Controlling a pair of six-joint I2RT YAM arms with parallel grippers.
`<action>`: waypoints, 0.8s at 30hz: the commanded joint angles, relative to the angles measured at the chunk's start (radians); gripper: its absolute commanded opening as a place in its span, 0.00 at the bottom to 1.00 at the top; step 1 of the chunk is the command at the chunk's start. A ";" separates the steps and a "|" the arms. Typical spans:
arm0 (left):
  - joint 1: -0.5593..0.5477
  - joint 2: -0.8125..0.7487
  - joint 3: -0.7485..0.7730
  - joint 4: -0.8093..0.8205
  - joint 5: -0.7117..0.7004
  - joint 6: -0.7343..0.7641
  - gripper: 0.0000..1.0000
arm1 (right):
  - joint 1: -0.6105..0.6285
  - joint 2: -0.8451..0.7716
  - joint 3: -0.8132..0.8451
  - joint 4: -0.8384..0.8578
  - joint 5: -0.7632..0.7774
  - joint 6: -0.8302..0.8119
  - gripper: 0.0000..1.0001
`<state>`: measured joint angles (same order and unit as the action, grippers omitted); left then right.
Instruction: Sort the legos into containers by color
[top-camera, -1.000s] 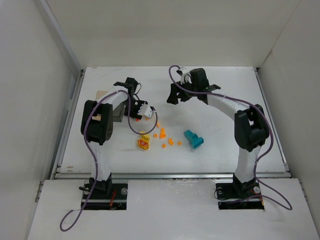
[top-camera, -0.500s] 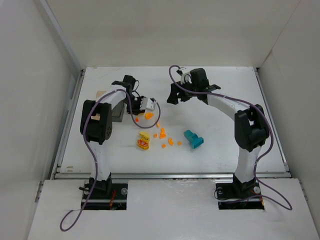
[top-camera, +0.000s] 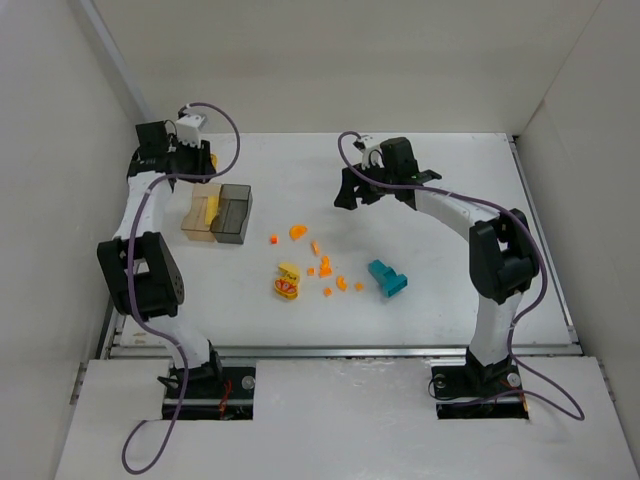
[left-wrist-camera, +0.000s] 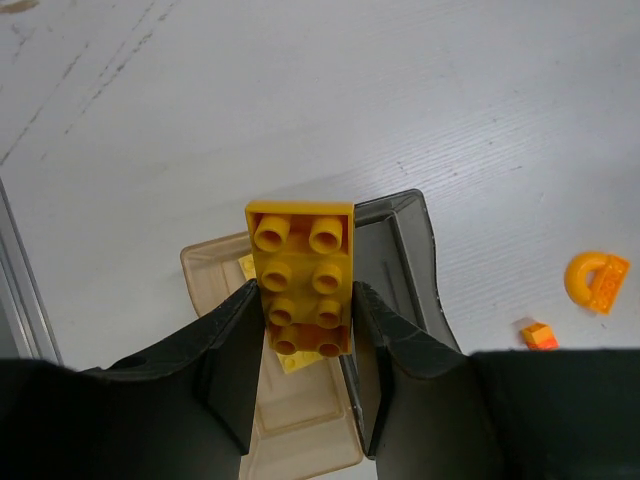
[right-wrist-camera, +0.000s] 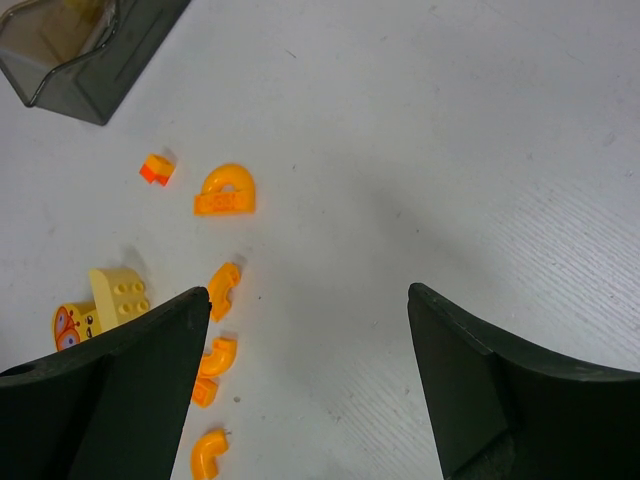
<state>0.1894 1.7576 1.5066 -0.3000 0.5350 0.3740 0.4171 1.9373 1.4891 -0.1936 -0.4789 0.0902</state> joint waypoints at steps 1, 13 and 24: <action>-0.036 -0.009 -0.031 0.013 -0.168 -0.081 0.00 | -0.008 -0.037 0.010 0.045 -0.004 -0.004 0.85; -0.036 0.081 -0.106 0.059 -0.349 -0.026 0.21 | 0.025 -0.017 0.019 0.034 0.091 0.034 0.85; -0.027 0.082 -0.143 0.081 -0.385 -0.035 0.41 | 0.080 -0.008 0.010 -0.023 0.161 -0.021 1.00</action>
<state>0.1520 1.8664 1.3796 -0.2501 0.1722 0.3420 0.4816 1.9377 1.4891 -0.2180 -0.3443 0.0952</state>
